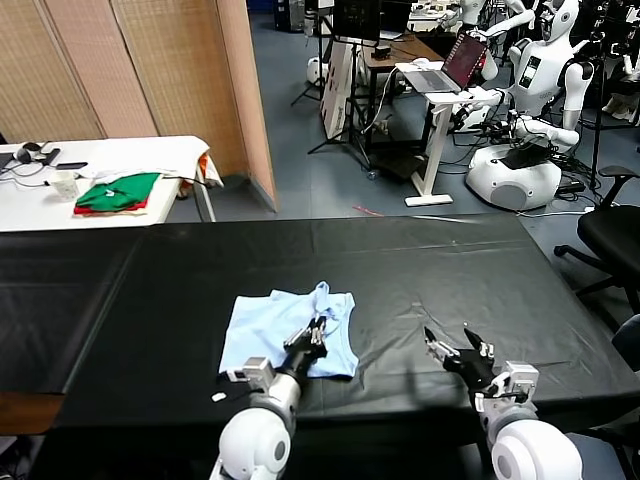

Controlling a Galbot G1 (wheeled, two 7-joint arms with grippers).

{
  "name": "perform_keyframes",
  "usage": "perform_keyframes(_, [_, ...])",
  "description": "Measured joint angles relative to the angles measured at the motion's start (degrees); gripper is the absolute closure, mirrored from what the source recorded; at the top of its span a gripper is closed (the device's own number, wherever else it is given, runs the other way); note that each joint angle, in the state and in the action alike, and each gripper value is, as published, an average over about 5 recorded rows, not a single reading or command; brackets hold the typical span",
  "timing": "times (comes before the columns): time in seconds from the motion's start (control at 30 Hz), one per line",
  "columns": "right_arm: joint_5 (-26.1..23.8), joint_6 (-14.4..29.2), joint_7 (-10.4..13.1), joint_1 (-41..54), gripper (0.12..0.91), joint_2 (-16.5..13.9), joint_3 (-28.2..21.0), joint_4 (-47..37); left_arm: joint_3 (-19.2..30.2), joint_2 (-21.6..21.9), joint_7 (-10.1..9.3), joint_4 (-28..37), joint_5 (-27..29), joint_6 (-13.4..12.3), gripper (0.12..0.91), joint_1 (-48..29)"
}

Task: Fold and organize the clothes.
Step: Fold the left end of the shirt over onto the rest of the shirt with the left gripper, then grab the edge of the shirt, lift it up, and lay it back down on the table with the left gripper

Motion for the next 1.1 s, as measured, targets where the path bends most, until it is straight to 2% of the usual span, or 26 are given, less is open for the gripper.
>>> perform_keyframes(0.2, [1.69, 0.46, -0.51, 2.01, 0.118, -2.01, -3.02, -0.84, -0.57, -0.67, -1.17, -2.15, -9.22, 1.47, 0.280, 0.39])
perform_keyframes(0.3, [3.00, 0.18, -0.59, 3.60, 0.118, -3.28, -5.09, -0.83, -1.78, -0.63, -1.13, -3.45, -9.94, 1.02, 0.158, 0.15])
perform_keyframes(0.33, [3.20, 0.10, -0.63, 4.27, 0.118, -3.71, -5.91, -0.91, -2.36, -0.43, -1.01, -3.86, -9.15, 0.63, 0.141, -0.03])
perform_keyframes(0.43, [2.54, 0.18, -0.88, 6.66, 0.118, -4.64, -8.84, -1.72, -4.54, 1.45, -0.26, -4.60, -5.46, -1.12, 0.126, -0.36])
perform_keyframes(0.53, [-0.20, 0.86, -1.25, 9.29, 0.118, -4.80, -12.46, -3.34, -7.24, 4.99, 0.40, -4.68, -2.12, -2.80, 0.124, 0.16])
perform_keyframes(0.73, [-6.04, 1.24, -2.23, 13.61, 0.118, -3.55, -19.68, -7.51, -12.33, 10.79, 0.35, -5.46, -1.07, -3.74, 0.123, 2.35])
perform_keyframes(0.9, [-12.13, 0.39, -3.12, 15.63, 0.118, -2.49, -24.46, -10.92, -14.91, 11.77, 0.31, -5.14, 0.52, -4.74, 0.123, 3.57])
perform_keyframes(1.0, [-15.56, -1.38, -1.98, 15.54, 0.118, -2.25, -25.51, -11.98, -15.87, 11.77, 0.39, -4.45, 1.11, -4.74, 0.123, 3.79])
perform_keyframes(1.1, [-16.59, -2.40, -0.96, 14.81, 0.118, -2.22, -25.25, -11.93, -16.76, 11.62, 0.86, -3.49, 1.30, -4.64, 0.123, 3.78])
